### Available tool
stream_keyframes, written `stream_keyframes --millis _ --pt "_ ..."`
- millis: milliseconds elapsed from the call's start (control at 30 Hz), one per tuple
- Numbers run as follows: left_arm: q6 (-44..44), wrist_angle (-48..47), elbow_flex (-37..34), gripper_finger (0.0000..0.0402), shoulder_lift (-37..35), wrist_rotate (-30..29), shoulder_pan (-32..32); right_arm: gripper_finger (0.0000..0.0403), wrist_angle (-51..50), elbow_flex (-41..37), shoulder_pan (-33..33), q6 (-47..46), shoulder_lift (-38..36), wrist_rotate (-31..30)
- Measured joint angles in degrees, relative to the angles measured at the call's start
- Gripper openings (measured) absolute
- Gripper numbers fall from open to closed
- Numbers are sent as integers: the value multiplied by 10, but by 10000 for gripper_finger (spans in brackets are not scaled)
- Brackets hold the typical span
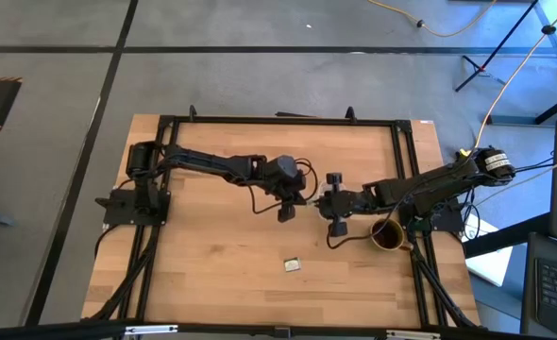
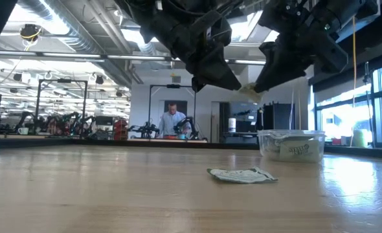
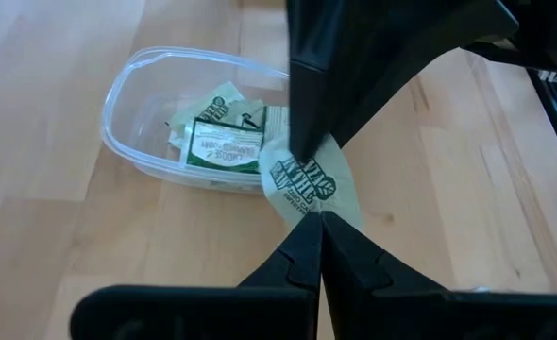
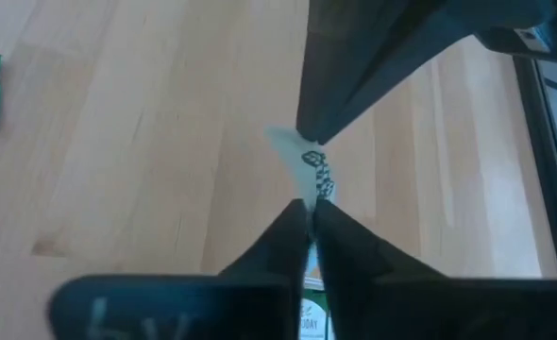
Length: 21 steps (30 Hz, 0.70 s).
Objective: Pick and place items into bin
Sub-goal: Put the stevia packet into the transparent bin
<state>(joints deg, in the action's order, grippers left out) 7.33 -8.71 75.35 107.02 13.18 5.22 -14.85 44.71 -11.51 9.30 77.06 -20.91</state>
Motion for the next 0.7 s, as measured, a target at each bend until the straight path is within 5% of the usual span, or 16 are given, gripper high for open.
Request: stream_keyframes --millis 300,533,700 --pt "-51 -8 1 7 0 -7 2 4 -6 0 0 -18 0 0" --pt "-155 -65 1 59 -1 -90 -14 2 -101 10 5 -120 0 4" --pt "-234 -71 1 96 -1 -92 -37 2 -171 19 25 -233 0 113"
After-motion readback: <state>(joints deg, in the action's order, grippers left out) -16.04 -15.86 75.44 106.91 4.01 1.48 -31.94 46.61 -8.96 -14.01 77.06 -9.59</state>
